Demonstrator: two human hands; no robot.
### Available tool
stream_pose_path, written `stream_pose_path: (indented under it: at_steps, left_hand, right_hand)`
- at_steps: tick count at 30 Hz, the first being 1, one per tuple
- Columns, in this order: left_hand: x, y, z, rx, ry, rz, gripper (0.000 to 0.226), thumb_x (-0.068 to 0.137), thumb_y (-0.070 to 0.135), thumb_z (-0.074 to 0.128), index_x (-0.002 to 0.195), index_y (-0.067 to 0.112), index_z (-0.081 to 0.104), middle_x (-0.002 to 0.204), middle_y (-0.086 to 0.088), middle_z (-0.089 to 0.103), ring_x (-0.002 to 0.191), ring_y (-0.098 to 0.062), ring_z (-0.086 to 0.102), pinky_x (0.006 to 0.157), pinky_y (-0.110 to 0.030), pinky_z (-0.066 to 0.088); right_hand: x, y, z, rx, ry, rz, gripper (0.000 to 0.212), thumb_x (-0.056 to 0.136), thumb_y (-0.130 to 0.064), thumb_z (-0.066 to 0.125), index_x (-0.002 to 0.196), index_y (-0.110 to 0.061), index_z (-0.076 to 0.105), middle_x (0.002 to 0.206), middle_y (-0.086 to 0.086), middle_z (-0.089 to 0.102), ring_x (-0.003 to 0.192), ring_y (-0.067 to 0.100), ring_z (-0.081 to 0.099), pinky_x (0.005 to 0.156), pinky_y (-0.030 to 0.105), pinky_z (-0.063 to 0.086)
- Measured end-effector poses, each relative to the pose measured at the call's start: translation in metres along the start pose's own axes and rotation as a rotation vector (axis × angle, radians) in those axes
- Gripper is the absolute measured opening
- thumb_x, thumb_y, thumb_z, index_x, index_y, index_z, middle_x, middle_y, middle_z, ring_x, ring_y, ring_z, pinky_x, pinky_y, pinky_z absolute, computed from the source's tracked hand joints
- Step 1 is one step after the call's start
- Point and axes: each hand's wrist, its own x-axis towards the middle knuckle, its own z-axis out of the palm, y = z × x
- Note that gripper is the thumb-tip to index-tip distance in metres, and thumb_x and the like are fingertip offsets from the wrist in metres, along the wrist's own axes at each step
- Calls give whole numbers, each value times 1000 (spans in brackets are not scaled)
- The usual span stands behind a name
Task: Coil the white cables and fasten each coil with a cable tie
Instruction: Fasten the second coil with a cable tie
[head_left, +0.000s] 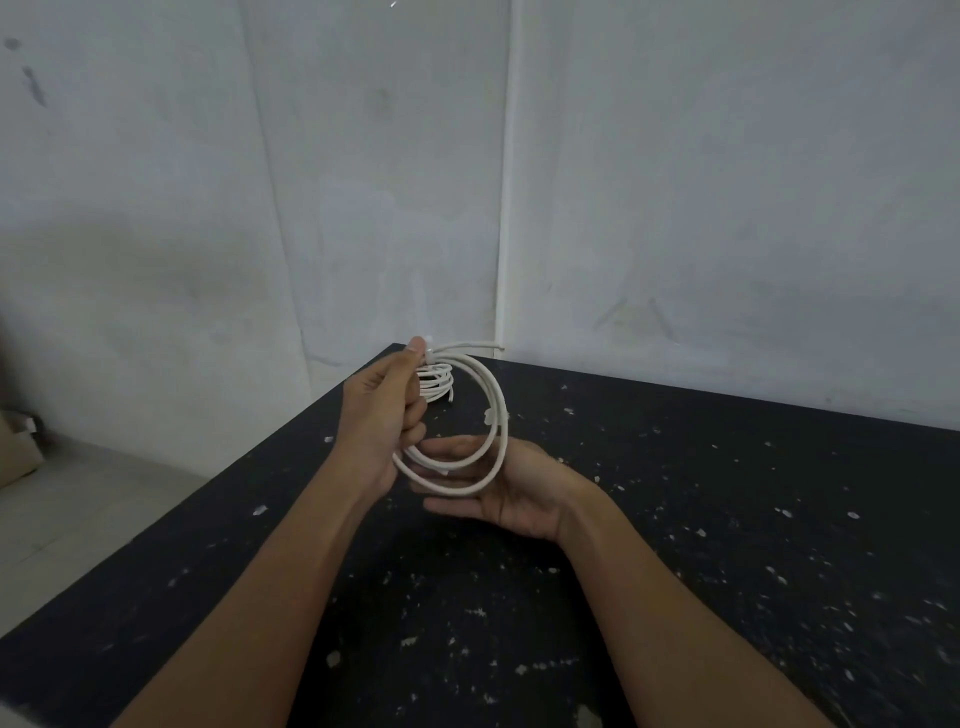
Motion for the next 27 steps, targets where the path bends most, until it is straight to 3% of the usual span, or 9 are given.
stream_pose_path:
  at_steps: [5, 8, 12, 15, 18, 20, 22, 25, 27]
  left_hand:
    - [-3, 3, 1, -1, 1, 38, 41, 98, 37, 67, 61, 22, 56, 59, 2, 25, 48, -12, 17, 47, -28, 11]
    - [-2, 3, 0, -44, 47, 52, 30, 95, 38, 70, 73, 18, 69, 56, 3, 28, 46, -10, 19, 44, -24, 14]
    - [0, 0, -2, -90, 96, 59, 27, 96, 37, 69, 77, 18, 71, 55, 2, 26, 43, -9, 20, 39, -21, 18]
    - [0, 1, -2, -88, 65, 56, 24, 98, 35, 66, 84, 20, 77, 58, 2, 25, 45, -8, 17, 44, -25, 11]
    - [3, 4, -10, 8, 45, 64, 23, 99, 31, 67, 83, 21, 79, 58, 3, 24, 46, -10, 15, 46, -26, 10]
    - [3, 4, -13, 91, 16, 83, 23, 100, 29, 67, 80, 21, 77, 56, 2, 25, 47, -11, 16, 45, -24, 13]
    - [1, 2, -9, 152, 2, 92, 25, 99, 28, 67, 77, 22, 77, 53, 4, 27, 44, -11, 18, 44, -21, 16]
    - [-3, 0, -2, 193, -26, 111, 28, 100, 27, 66, 75, 25, 78, 52, 4, 28, 42, -10, 21, 43, -21, 18]
    - [-3, 0, -2, 206, -16, 112, 28, 99, 28, 66, 74, 24, 77, 51, 4, 30, 43, -10, 22, 42, -21, 19]
  right_hand:
    - [4, 3, -1, -52, 44, -38, 19, 102, -1, 61, 117, 5, 72, 108, 18, 75, 94, 22, 77, 78, 35, 66]
    - [7, 3, -2, -83, 123, -69, 15, 100, 1, 64, 112, 4, 73, 101, 16, 76, 87, 20, 78, 73, 33, 66]
    - [3, 1, 0, -203, 168, -84, 13, 99, 4, 65, 100, -2, 77, 85, 8, 79, 77, 17, 77, 71, 31, 66]
    - [4, 0, -2, -211, 206, -93, 13, 100, 2, 65, 102, -3, 77, 90, 12, 80, 85, 23, 79, 77, 38, 67]
    - [12, -6, -10, -137, 471, -362, 19, 105, -6, 59, 111, -10, 77, 105, 13, 81, 102, 30, 78, 84, 44, 66]
    - [13, -17, -7, -166, 570, -594, 21, 107, -18, 58, 117, -17, 77, 106, 6, 81, 100, 25, 77, 85, 40, 65]
    - [10, -30, 2, -422, 583, -757, 22, 105, -27, 64, 120, -19, 77, 108, 1, 81, 99, 16, 76, 88, 31, 63]
    - [9, -41, 12, -986, 564, -901, 19, 100, -22, 72, 115, -14, 81, 106, -2, 78, 97, 7, 71, 90, 20, 58]
    - [9, -45, 11, -1148, 557, -935, 13, 100, -19, 72, 107, -12, 81, 97, -3, 77, 89, 6, 69, 84, 19, 57]
